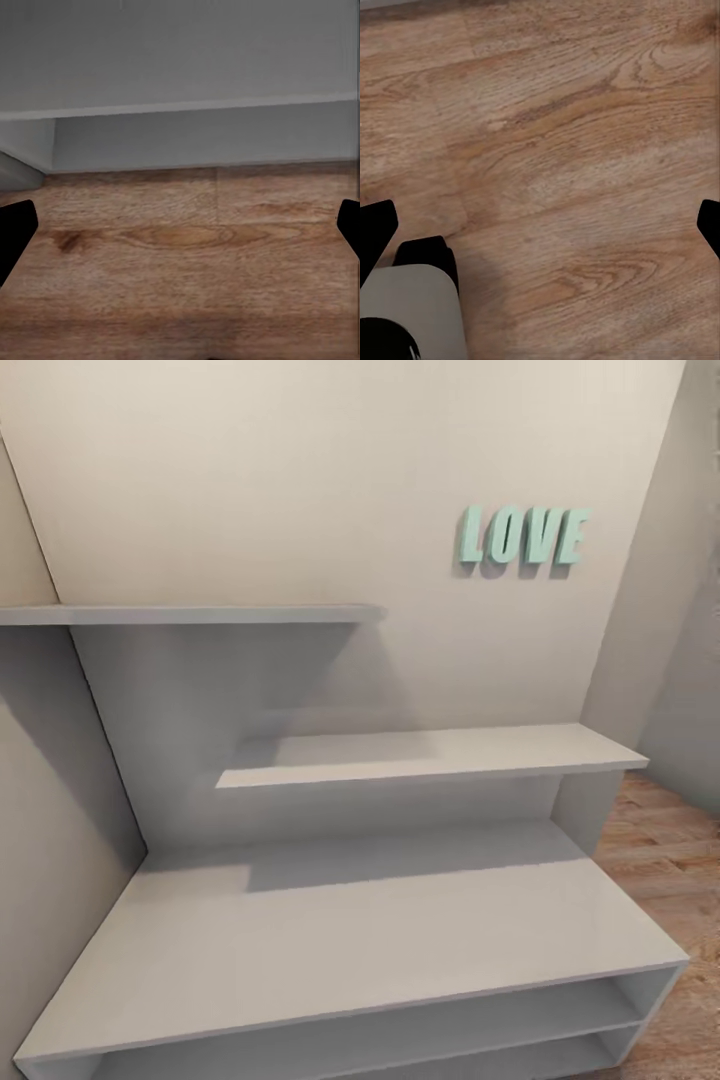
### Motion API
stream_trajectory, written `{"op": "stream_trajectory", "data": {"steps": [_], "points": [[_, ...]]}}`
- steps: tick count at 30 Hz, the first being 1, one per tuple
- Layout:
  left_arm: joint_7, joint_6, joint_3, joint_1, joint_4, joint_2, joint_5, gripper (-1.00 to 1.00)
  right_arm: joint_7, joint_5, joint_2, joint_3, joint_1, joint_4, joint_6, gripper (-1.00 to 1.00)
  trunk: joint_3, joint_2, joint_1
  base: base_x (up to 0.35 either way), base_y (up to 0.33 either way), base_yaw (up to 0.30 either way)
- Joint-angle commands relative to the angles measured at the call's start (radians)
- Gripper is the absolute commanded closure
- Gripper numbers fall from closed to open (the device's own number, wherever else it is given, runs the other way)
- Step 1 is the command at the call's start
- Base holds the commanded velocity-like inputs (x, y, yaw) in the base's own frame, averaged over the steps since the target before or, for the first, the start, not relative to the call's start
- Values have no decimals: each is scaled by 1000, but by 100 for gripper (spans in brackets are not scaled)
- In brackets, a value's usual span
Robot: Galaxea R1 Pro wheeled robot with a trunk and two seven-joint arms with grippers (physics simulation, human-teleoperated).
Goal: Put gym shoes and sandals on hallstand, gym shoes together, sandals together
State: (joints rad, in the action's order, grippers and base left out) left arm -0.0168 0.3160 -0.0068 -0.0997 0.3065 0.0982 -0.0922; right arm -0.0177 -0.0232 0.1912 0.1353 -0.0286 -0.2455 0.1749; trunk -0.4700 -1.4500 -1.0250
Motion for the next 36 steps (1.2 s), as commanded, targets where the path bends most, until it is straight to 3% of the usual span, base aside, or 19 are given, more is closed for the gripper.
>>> {"op": "stream_trajectory", "data": {"steps": [1,36], "points": [[0,0,0,0,0,0,0,-100,0,0,-1,0,1,0,0,-100,0,0,0,0,0,-113],[0,0,0,0,-3,-5,1,-100,-1,0,-8,-1,3,0,1,-100,0,0,0,-27,0,-25]]}}
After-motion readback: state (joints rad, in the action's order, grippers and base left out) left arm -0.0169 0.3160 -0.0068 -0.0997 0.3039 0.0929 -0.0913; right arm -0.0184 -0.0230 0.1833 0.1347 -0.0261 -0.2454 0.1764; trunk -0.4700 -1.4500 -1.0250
